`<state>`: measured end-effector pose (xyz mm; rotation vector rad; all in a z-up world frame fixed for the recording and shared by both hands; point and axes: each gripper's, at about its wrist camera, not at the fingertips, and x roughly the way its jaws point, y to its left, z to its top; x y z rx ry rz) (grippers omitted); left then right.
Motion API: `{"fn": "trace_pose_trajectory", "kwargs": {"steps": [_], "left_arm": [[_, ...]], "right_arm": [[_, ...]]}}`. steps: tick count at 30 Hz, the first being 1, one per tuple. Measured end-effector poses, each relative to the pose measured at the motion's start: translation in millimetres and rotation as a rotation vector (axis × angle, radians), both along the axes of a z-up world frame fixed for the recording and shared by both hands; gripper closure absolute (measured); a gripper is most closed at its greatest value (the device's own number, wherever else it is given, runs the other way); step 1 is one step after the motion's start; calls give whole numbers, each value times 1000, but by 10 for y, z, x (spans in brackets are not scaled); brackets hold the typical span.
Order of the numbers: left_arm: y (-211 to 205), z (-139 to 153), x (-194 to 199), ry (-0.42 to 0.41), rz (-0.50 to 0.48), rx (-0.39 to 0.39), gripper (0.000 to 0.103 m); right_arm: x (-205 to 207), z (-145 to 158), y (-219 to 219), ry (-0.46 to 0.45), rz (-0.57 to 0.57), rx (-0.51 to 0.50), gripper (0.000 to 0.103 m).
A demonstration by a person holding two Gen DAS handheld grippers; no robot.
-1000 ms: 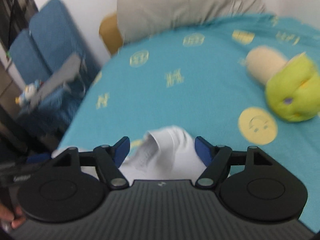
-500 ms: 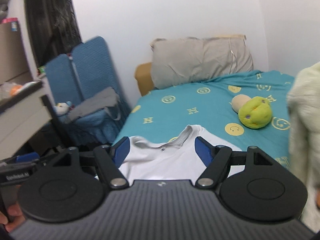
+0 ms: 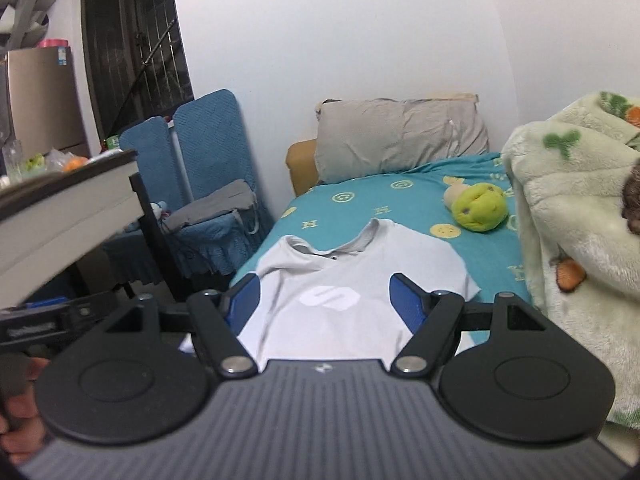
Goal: Fold clothes
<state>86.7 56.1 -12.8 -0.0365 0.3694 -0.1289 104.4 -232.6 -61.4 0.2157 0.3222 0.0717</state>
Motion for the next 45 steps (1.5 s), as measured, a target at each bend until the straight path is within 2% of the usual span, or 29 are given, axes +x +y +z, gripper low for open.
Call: {"fn": "trace_pose_trajectory", "kwargs": {"steps": [3,8,12,21,25,30,33,38,42,45], "left_arm": [[-5,-205,27,23,18,48,1],[98,-428,280,94,48,-7,1],[98,-584,426,133,58,0,1],[69,-593,373,139,31,-47,1],[121,-539,367,144,27,-134,2],[331,-541,404,197,56,-338,2],[491,-681,561,267,108,-440,2],[774,-971,1239,369,211,-561,5],[916,-1331,1709,423,259,-745,6],[932,-1564,2046,450,295,-781,9]], "right_arm": [[48,-123,-90,-9,-48,9,30],[129,-312,-200,13,-92,11,30],[191,-416,-264,25,-111,33,30],[101,-384,-209,8,-68,61,30],[89,-322,-174,-10,-58,55,30],[94,-265,-155,9,-98,48,30],[41,-272,-179,42,-118,61,30],[134,-311,-222,78,-138,77,30],[255,-378,-319,107,-160,136,30],[349,-436,-412,118,-167,208,30]]}}
